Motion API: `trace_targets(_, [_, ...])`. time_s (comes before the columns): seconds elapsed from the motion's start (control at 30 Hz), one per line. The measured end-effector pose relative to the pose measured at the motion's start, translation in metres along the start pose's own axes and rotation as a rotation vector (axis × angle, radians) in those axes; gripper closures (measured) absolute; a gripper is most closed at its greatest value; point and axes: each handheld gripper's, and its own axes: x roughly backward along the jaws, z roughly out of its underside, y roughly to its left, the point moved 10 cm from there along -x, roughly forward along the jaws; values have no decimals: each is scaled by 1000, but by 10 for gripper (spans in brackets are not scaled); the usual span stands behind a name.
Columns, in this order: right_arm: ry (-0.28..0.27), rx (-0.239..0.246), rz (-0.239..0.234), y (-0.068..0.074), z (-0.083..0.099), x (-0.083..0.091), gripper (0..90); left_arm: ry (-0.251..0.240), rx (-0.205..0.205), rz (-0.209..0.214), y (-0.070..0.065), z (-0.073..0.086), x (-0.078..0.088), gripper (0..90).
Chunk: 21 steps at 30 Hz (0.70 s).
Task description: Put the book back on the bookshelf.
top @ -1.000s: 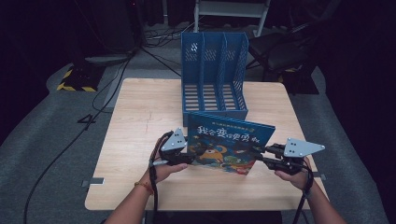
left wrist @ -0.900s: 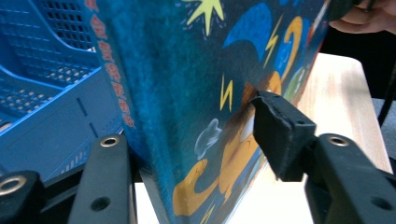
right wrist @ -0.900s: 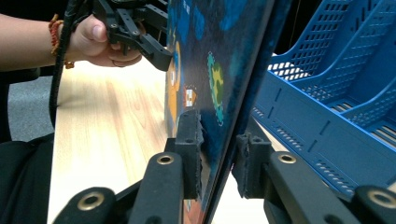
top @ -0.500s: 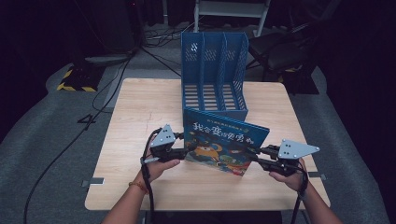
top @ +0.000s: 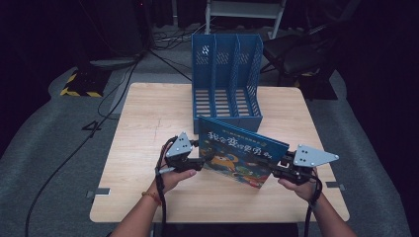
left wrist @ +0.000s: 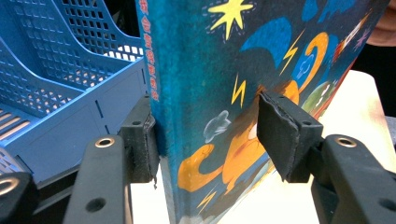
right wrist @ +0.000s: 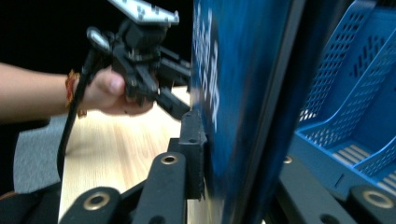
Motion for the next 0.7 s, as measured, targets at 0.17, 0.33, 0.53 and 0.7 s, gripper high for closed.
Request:
trace_targets(0.17, [-52,-18,9,-1,-8,9,791,5,-3,-14,-4,-1,-8,416])
trace_targets(0.33, [-60,-29,37,-8,-2,14,767,13,-6,-40,-4,-2,-17,393])
trace_targets(0.53, [-62,-29,54,-16,-8,24,749,28,-17,-45,-4,-2,-20,397])
trace_targets(0.7, [-6,1,71,-17,-20,32,753,34,-26,-50,-6,-3,-21,396])
